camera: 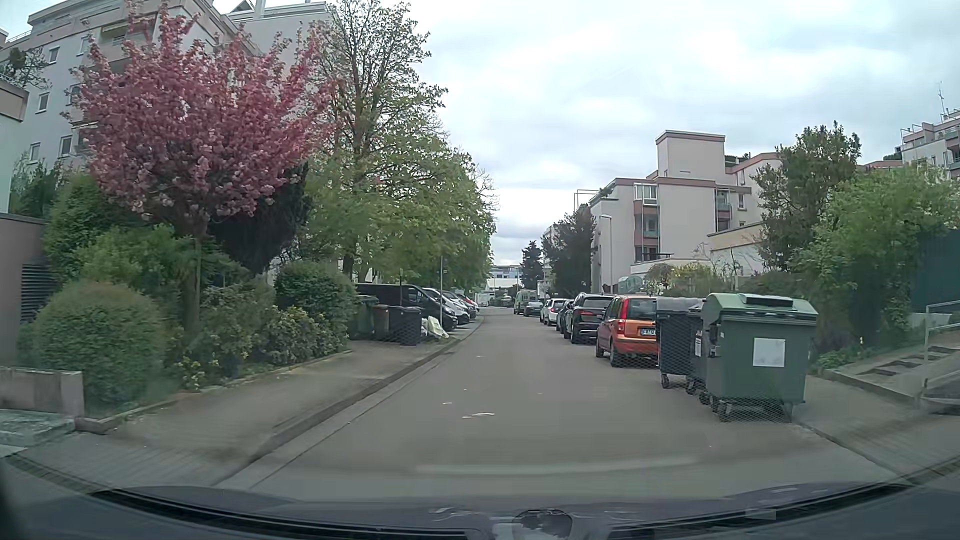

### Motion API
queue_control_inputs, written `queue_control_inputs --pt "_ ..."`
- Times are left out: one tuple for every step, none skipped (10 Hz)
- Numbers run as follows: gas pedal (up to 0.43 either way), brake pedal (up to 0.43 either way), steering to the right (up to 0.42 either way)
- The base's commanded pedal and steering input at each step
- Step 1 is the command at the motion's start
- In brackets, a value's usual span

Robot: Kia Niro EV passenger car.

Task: Follow the waypoints while adhering to traffic rules and regulations

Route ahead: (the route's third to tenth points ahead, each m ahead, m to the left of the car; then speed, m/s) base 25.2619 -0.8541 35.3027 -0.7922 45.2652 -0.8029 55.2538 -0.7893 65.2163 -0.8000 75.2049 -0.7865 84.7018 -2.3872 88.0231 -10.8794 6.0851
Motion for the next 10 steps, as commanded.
queue_control_inputs --pt "0.098 0.0 0.02" --pt "0.098 0.0 0.02" --pt "0.087 0.0 0.02" --pt "0.087 0.0 0.021" --pt "0.087 0.0 0.02" --pt "0.087 0.0 0.02" --pt "0.087 0.0 0.02" --pt "0.079 0.0 0.019" --pt "0.079 0.0 0.018" --pt "0.079 0.0 0.016"
